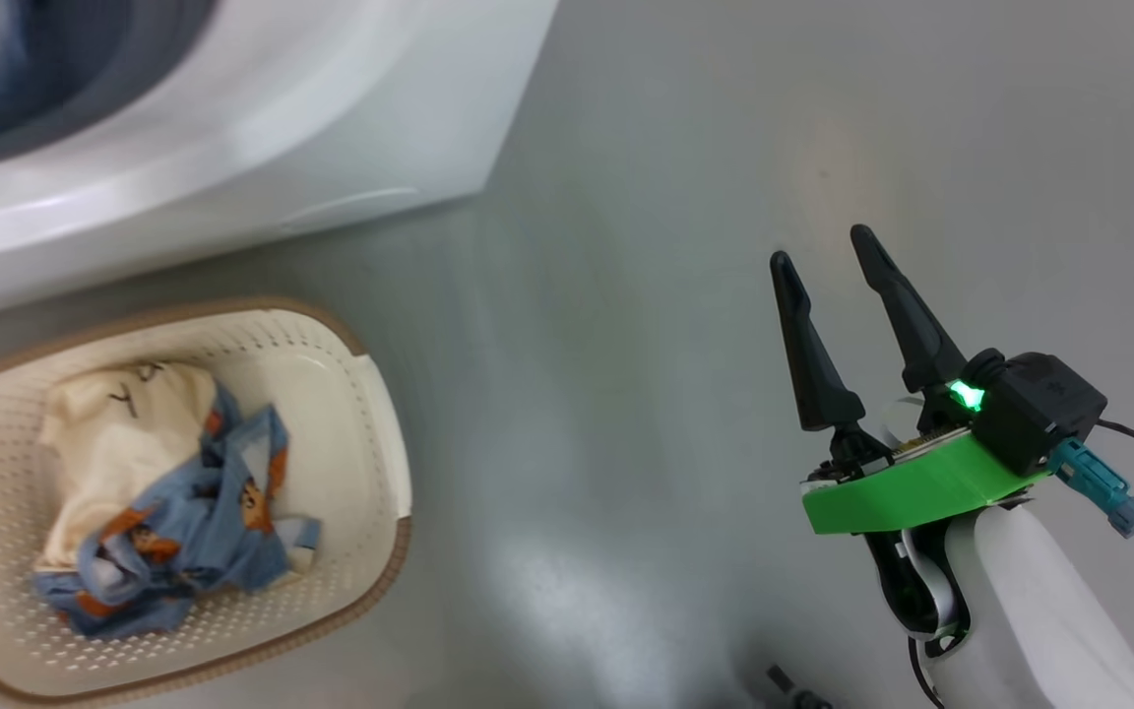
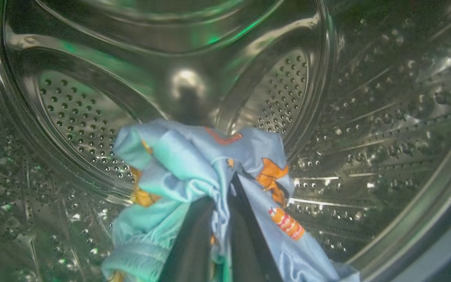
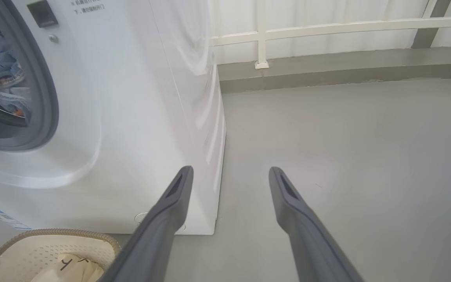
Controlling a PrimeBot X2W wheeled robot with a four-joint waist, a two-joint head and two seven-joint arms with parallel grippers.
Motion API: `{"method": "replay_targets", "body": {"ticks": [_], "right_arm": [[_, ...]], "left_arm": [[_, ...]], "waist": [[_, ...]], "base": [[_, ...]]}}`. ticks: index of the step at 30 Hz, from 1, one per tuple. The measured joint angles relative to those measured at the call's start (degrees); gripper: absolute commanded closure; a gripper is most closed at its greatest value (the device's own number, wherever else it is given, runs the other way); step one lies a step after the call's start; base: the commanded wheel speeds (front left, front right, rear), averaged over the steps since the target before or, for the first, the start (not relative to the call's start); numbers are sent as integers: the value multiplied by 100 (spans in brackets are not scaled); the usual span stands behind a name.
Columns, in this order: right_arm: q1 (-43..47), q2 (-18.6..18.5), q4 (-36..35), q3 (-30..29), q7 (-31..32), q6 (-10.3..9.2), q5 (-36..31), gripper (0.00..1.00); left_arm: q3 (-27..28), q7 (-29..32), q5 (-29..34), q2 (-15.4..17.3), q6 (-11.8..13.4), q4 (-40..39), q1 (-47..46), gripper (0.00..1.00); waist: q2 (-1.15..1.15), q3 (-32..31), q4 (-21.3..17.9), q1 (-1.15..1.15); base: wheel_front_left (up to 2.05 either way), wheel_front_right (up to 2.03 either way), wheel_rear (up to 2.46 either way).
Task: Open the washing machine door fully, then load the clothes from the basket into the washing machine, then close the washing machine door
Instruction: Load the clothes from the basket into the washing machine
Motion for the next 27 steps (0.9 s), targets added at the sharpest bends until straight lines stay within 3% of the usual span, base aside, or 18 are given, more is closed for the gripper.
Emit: {"method": "replay_targets", "body": {"ticks": [5, 6, 7, 12, 17, 22, 27], "right_arm": [[-59, 8, -63, 25, 0, 0, 34, 0], [-59, 9, -62, 27, 0, 0, 34, 0], [-59, 10, -62, 29, 0, 0, 35, 0], [-59, 23, -26, 33, 0, 0, 35, 0], [-80, 26, 33, 75, 0, 0, 76, 0], [-193, 27, 112, 104, 0, 0, 114, 0], [-197, 26, 180, 118, 0, 0, 163, 0]], "left_arm": [[709, -7, 404, 24, 0, -210, -395, 100], [806, -7, 477, 12, 0, -211, -405, 56], [857, -8, 493, -25, 0, -170, -403, 0], [582, 14, 514, -261, 0, 567, -388, 0], [94, 573, 548, -344, 0, 1327, -428, 0], [-309, 688, 382, -411, 0, 1464, -476, 0], [-558, 328, 158, -312, 0, 1447, -318, 0]], "waist": [[0, 298, -159, -1], [0, 338, -187, 0], [0, 369, -216, 0], [0, 385, -277, 0], [0, 264, -237, -1], [0, 101, -216, -1], [0, -105, -223, -2]], "base": [[0, 0, 0], [0, 0, 0], [0, 0, 0], [0, 0, 0], [0, 0, 0], [0, 0, 0], [0, 0, 0]]}}
